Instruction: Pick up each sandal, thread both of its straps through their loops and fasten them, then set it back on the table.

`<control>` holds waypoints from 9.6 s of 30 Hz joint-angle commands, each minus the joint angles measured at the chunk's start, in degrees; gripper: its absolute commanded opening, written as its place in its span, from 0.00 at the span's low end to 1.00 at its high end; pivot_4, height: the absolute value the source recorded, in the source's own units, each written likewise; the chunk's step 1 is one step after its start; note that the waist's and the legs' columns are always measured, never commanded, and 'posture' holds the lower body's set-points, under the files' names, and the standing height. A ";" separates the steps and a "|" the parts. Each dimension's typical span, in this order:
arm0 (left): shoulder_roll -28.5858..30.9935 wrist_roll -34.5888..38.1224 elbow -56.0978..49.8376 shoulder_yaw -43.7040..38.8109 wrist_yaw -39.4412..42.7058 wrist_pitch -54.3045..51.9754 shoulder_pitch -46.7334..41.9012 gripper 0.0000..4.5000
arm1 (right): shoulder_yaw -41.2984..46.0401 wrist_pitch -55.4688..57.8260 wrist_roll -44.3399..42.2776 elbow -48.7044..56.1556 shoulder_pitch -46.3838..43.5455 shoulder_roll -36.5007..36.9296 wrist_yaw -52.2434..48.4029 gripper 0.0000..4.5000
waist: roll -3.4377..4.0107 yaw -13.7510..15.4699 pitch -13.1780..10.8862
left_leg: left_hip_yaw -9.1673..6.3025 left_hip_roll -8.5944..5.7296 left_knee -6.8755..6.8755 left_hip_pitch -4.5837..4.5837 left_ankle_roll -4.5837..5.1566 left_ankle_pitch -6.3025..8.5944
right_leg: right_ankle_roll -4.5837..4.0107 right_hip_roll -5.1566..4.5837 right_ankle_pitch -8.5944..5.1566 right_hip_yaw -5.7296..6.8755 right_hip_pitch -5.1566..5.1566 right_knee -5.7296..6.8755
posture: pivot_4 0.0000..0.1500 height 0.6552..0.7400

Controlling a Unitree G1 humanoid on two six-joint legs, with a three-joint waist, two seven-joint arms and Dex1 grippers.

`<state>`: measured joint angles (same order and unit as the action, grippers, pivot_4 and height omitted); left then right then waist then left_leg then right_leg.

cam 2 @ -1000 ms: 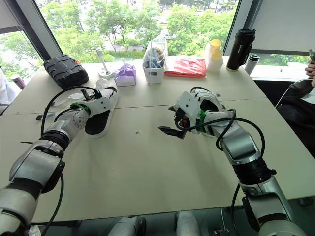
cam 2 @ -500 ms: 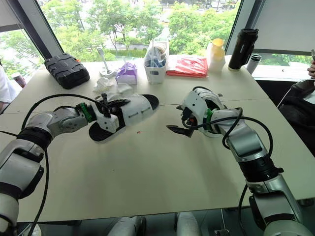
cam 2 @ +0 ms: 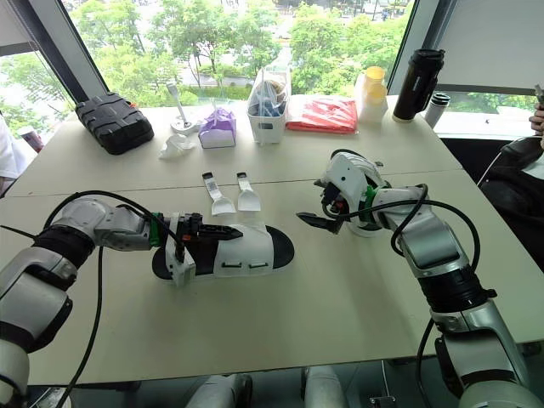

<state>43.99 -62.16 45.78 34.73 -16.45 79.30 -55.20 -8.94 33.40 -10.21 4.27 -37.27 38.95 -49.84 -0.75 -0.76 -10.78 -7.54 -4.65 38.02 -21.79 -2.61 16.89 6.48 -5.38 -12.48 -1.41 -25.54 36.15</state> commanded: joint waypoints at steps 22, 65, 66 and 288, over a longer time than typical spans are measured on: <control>-0.54 1.66 3.52 -0.02 -0.01 5.74 0.62 0.97 | -0.16 -0.95 0.87 2.82 -1.12 -1.08 0.57 1.00 | 0.01 -0.05 0.02 | 0.00 -0.01 0.03 0.03 0.02 0.01 | 0.00 0.00 0.00 0.00 0.02 0.03 | 1.00 1.00; 6.60 114.42 -49.49 -41.92 66.55 -106.28 43.52 1.00 | -2.47 -13.34 -1.80 3.33 9.59 0.44 -11.93 0.01 | 0.13 -1.43 0.09 | -0.10 0.47 0.10 0.38 0.32 0.18 | -0.07 0.26 0.01 -0.09 0.26 0.14 | 1.00 1.00; 5.99 114.08 -49.61 -42.28 66.29 -106.88 43.41 1.00 | -3.40 -14.72 -0.54 3.31 10.31 0.52 -11.82 0.01 | 0.13 -1.41 0.09 | -0.10 0.47 0.09 0.39 0.32 0.18 | -0.07 0.26 0.01 -0.09 0.27 0.14 | 1.00 1.00; -11.81 98.91 -42.17 -30.53 92.16 -112.30 31.49 0.01 | -14.17 -35.73 11.94 -12.40 6.69 -9.56 -15.98 0.00 | 0.00 -0.21 0.19 | -0.19 0.63 -0.85 1.41 -0.11 -0.04 | -0.29 0.60 0.08 -0.05 1.18 -0.68 | 1.00 1.00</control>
<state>32.30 36.66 4.40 5.80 75.47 -34.18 -23.72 -23.30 -3.01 0.92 -8.53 -31.42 28.55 -66.08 -0.75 -0.97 -10.59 -7.72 -4.02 37.17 -20.38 -2.72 16.85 6.19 -4.79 -12.40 -1.46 -24.37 35.47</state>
